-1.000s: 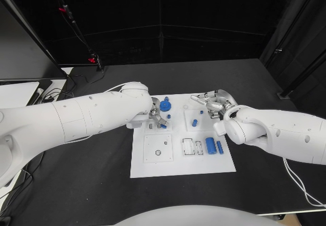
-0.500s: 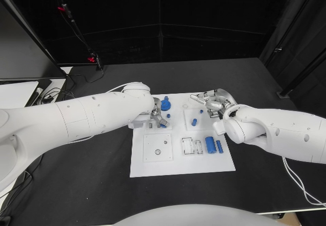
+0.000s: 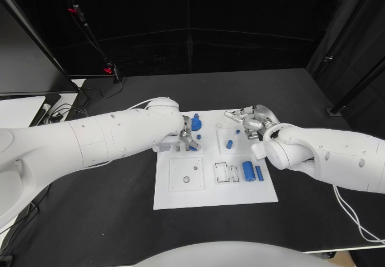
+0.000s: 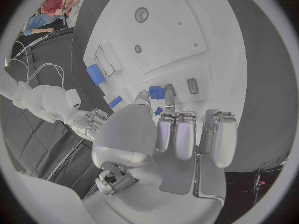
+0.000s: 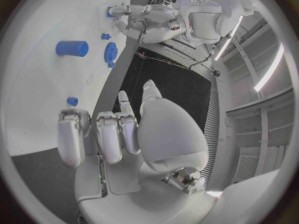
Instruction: Assemble the parts on the task board
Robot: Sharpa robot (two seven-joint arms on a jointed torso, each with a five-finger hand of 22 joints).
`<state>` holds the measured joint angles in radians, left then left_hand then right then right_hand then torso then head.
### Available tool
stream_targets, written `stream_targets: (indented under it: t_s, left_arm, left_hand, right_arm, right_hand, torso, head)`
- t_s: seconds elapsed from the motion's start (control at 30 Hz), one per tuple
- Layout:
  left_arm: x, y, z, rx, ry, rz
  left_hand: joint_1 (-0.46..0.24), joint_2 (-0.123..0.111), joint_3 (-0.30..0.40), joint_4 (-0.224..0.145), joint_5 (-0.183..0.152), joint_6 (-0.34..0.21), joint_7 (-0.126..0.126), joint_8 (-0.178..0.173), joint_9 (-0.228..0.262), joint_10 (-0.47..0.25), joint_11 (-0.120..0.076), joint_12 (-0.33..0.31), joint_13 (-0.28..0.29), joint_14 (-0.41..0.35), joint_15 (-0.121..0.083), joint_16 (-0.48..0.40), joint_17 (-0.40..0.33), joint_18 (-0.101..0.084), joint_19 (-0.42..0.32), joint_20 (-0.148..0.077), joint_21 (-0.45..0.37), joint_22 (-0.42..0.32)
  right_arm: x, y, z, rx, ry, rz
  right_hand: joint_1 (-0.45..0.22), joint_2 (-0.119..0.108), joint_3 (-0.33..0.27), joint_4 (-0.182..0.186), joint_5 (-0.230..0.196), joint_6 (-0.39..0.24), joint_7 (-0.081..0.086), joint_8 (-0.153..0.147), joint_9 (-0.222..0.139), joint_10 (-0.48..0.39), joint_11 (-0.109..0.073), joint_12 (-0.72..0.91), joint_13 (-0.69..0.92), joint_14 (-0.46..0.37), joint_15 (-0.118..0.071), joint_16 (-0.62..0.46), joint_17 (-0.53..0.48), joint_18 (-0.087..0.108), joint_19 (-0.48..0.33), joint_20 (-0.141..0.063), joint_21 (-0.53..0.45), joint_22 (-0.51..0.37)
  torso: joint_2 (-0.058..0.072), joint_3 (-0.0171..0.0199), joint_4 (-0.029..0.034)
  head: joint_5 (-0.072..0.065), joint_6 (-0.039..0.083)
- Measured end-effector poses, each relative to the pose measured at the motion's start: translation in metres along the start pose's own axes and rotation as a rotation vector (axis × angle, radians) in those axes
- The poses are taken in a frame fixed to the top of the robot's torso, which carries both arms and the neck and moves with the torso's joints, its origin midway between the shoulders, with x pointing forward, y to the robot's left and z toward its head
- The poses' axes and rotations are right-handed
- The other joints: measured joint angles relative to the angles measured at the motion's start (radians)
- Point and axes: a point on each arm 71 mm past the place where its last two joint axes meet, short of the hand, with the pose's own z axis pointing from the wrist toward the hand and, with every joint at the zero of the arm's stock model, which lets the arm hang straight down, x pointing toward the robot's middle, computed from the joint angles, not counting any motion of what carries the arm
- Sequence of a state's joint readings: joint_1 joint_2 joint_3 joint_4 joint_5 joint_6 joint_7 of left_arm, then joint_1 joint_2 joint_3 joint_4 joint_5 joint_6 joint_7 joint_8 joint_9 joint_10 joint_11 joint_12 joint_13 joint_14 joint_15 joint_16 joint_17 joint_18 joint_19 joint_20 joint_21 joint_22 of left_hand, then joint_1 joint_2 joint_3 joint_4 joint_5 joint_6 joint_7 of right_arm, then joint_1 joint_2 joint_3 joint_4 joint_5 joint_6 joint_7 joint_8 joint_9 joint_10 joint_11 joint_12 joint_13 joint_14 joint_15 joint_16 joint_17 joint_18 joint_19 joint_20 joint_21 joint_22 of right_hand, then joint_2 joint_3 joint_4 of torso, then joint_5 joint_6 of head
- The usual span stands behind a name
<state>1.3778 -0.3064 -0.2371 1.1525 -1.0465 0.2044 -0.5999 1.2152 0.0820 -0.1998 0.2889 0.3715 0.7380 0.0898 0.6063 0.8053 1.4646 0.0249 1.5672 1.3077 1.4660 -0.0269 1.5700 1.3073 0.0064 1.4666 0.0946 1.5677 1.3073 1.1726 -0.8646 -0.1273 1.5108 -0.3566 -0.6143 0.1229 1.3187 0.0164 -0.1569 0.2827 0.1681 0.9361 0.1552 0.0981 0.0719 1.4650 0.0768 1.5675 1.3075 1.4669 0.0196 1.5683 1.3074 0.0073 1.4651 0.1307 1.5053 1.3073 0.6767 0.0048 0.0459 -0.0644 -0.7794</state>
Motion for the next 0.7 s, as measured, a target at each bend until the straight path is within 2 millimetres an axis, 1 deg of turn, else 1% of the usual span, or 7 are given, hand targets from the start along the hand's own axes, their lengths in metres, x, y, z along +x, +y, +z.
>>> stream_targets:
  t_s: [0.13,0.2,0.4,0.5,0.57,0.63,0.7]
  left_arm:
    - [0.0001,0.0002,0.0,-0.005,0.0,0.0]
    - [0.0001,0.0001,0.0,-0.006,0.0,0.0]
    - [0.0004,-0.0003,0.0,-0.008,0.0,0.0]
    - [0.0003,-0.0006,-0.0002,-0.007,0.0,0.0]
    - [0.0002,-0.0008,-0.0003,-0.006,-0.001,-0.001]
    - [0.0,-0.0007,-0.0004,-0.004,-0.003,-0.003]
    - [-0.0003,-0.0008,-0.0005,-0.002,-0.005,-0.004]
  left_hand:
    - [0.012,0.002,0.003,-0.003,0.0,0.0,0.0,0.0,-0.001,0.0,0.0,0.0,0.0,0.0,0.0,0.0,0.0,0.0,0.0,0.0,0.0,0.0]
    - [0.018,0.008,0.01,-0.005,0.0,0.0,0.0,-0.003,-0.002,0.0,0.0,0.0,0.0,0.0,0.0,0.0,0.0,0.0,0.0,0.0,0.0,0.0]
    - [0.054,0.008,0.027,-0.008,0.008,0.0,0.0,-0.007,-0.006,0.0,0.0,0.0,0.0,0.0,0.0,0.0,0.0,0.0,0.0,0.0,0.0,0.0]
    - [0.072,0.002,0.039,-0.008,0.029,-0.01,-0.001,-0.016,-0.01,0.0,0.0,0.0,0.0,0.0,0.0,0.0,0.0,0.0,0.0,0.0,0.0,0.0]
    - [0.082,-0.003,0.048,-0.004,0.055,-0.013,0.002,-0.024,-0.017,0.0,0.0,0.0,0.0,0.0,0.0,0.0,0.0,0.0,0.0,0.0,0.0,0.0]
    - [0.088,-0.009,0.051,-0.001,0.084,-0.013,0.002,-0.029,-0.022,0.0,0.0,0.0,0.0,0.0,0.007,0.0,0.0,0.0,0.0,0.0,0.0,0.0]
    - [0.088,-0.009,0.056,-0.001,0.103,-0.016,0.006,-0.029,-0.028,0.002,0.002,0.0,0.0,0.0,0.007,0.0,0.0,0.0,0.0,0.0,0.0,0.0]
  right_arm:
    - [0.0,0.0,0.0,0.0,0.0,0.0]
    - [0.0,0.0,0.0,0.0,0.0,0.0]
    - [-0.0001,0.0,0.0,0.0,0.0,0.0]
    - [-0.0002,-0.0001,0.0001,0.0,-0.001,0.0]
    - [-0.0002,-0.0001,0.0001,0.0,-0.001,0.0]
    - [-0.0003,-0.0001,0.0001,0.0,-0.001,0.0]
    - [-0.0004,-0.0002,0.0001,0.0,-0.001,0.0]
  right_hand:
    - [0.0,0.0,0.0,0.0,0.0,0.0,0.0,0.0,0.0,0.0,0.0,0.0,0.0,0.0,0.0,0.0,0.0,0.0,0.0,0.0,0.0,0.0]
    - [0.0,0.0,0.0,0.0,0.0,0.0,0.0,0.0,0.0,0.0,0.0,0.0,0.0,0.0,0.0,0.0,0.0,0.0,0.0,0.0,0.0,0.0]
    - [0.0,0.0,0.0,0.0,0.0,0.0,0.0,0.0,0.0,0.0,0.0,0.0,0.0,0.0,0.0,0.0,0.0,0.0,0.0,0.0,0.0,0.0]
    - [0.0,0.0,0.0,0.0,0.0,0.0,0.0,0.0,0.0,0.0,0.0,0.0,0.0,0.0,0.0,0.0,0.0,0.0,0.0,0.0,0.0,0.0]
    - [0.0,0.0,0.0,0.0,0.0,0.0,0.0,0.0,0.0,0.0,0.0,0.0,0.0,0.0,0.0,0.0,0.0,0.0,0.0,0.0,0.0,0.0]
    - [0.0,0.0,0.0,0.0,0.0,0.0,0.0,0.0,0.0,0.0,0.0,0.0,0.0,0.0,0.0,0.0,0.0,0.0,0.0,0.0,0.0,0.0]
    - [0.0,0.0,0.0,0.0,0.0,0.0,0.0,0.0,0.0,0.0,0.0,0.0,0.0,0.0,0.0,0.0,0.0,0.0,0.0,0.0,0.0,0.0]
  torso:
    - [0.0,0.0,0.0]
    - [0.0,0.0,0.0]
    - [0.0,0.0001,0.0002]
    - [0.0,0.0001,0.0004]
    - [0.0,0.0001,0.0004]
    - [0.0,0.0001,0.0004]
    - [0.0,-0.0001,0.0004]
  head:
    - [0.0,0.0]
    - [0.0,0.0]
    - [-0.001,0.0]
    - [-0.001,0.001]
    - [-0.002,0.001]
    - [-0.003,0.001]
    - [-0.003,0.001]
